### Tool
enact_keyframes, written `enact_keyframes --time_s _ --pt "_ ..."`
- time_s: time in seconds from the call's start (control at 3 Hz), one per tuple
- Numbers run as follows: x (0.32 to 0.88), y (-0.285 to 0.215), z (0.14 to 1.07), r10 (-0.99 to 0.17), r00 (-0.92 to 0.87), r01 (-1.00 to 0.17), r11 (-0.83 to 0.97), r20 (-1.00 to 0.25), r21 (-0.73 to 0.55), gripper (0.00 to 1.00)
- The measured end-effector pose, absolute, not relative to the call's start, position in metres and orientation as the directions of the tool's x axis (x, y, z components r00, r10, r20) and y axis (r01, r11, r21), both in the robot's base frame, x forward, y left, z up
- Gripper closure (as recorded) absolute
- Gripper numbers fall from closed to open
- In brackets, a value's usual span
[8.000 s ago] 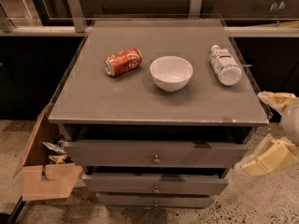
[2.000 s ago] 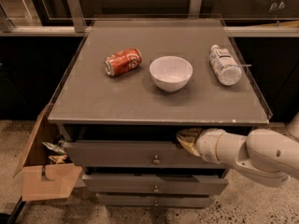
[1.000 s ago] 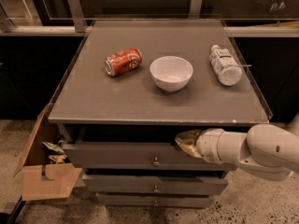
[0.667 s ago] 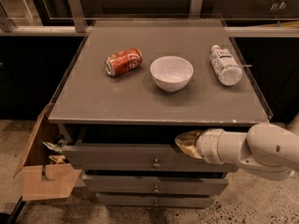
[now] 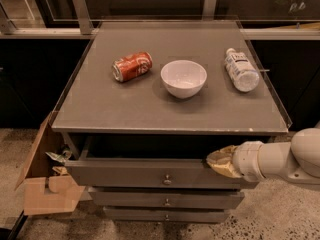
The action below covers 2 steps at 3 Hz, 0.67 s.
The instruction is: Open top drawer
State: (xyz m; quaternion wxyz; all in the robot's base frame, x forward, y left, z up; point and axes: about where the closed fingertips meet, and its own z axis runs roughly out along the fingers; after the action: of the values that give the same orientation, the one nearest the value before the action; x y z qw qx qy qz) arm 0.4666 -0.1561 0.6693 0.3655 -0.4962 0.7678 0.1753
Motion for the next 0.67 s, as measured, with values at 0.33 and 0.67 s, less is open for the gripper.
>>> enact_keyframes --time_s 0.33,0.67 --pt "0.467 -0.155 0.670 -0.635 -0.239 -0.890 0.445 -0.735 -0.095 1.00" --pt "0.480 -0.152 0.673 -0.643 -0.232 -0.886 0.450 -0.730 -0.115 1.00"
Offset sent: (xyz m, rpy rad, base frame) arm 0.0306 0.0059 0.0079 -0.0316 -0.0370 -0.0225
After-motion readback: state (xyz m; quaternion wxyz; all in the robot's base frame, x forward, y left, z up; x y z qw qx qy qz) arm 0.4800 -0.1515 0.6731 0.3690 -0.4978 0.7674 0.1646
